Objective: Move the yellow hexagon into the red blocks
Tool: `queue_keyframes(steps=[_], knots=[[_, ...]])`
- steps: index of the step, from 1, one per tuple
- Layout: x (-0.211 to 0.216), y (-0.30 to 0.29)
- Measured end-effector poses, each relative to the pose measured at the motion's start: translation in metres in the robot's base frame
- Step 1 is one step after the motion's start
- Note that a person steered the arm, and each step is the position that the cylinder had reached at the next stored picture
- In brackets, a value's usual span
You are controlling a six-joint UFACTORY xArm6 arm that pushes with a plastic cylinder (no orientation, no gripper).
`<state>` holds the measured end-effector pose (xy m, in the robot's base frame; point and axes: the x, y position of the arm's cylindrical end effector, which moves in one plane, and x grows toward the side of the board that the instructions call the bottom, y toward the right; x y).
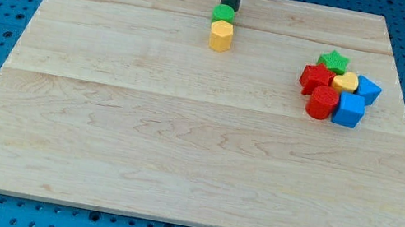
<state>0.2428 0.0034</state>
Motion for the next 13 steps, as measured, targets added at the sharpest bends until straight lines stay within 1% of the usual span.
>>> queue_keyframes(steps=[1, 4, 5, 6, 8, 9, 10, 11, 12, 13], knots=[[0.019, -0.011], [0.121, -0.009], [0.122, 0.020], [0.145, 0.029], [0.185, 0.030], [0.195, 0.047], [0.179, 0.081], [0.167, 0.096], [0.167, 0.075], [0.158, 0.051]])
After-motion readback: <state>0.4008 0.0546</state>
